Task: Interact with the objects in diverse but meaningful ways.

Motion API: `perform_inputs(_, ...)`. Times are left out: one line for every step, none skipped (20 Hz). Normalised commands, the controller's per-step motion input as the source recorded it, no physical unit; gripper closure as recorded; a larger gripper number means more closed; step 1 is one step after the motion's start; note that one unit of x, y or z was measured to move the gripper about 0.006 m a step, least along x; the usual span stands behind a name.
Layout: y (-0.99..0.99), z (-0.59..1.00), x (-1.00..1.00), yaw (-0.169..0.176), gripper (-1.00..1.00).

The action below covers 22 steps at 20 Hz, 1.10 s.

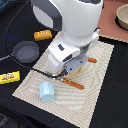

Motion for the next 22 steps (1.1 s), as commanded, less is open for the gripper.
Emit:
perform_inputs(0.51,-0.16,-0.37,0.0,-1.0)
perform_inputs(0.49,-0.17,-0.38,0.0,-1.0)
perform_inputs(0.49,-0.17,-0.38,0.0,-1.0)
perform_inputs(0.48,-0.18,-0.38,0.002,-1.0)
perform_inputs(0.47,-0.19,-0.37,0.003,-1.0)
perform_inputs(0.46,-0.2,-0.36,0.003,-1.0)
perform_inputs(0.45,-0.23,-0.36,0.002,-1.0)
perform_inputs(0.44,-0.25,-0.35,0.005,-1.0)
perform_inputs(0.43,-0.26,-0.33,0.009,-1.0)
perform_inputs(0.39,-0.27,-0.34,0.01,-1.0)
perform_inputs(0.36,-0.28,-0.35,0.011,-1.0)
perform_inputs(0.35,-0.31,-0.34,0.014,-1.0)
perform_inputs(0.33,-0.33,-0.35,0.016,-1.0)
perform_inputs(0.34,-0.34,-0.33,0.018,-1.0)
perform_inputs(0.34,-0.33,-0.3,0.024,-1.0)
perform_inputs(0.33,-0.34,-0.31,0.025,-1.0)
perform_inputs(0.32,-0.32,-0.31,0.025,-1.0)
perform_inputs(0.32,-0.3,-0.32,0.021,-1.0)
perform_inputs(0.3,-0.28,-0.31,0.016,-1.0)
perform_inputs(0.28,-0.26,-0.31,0.014,-1.0)
perform_inputs(0.28,-0.23,-0.29,0.013,-1.0)
perform_inputs(0.28,-0.22,-0.28,0.013,-1.0)
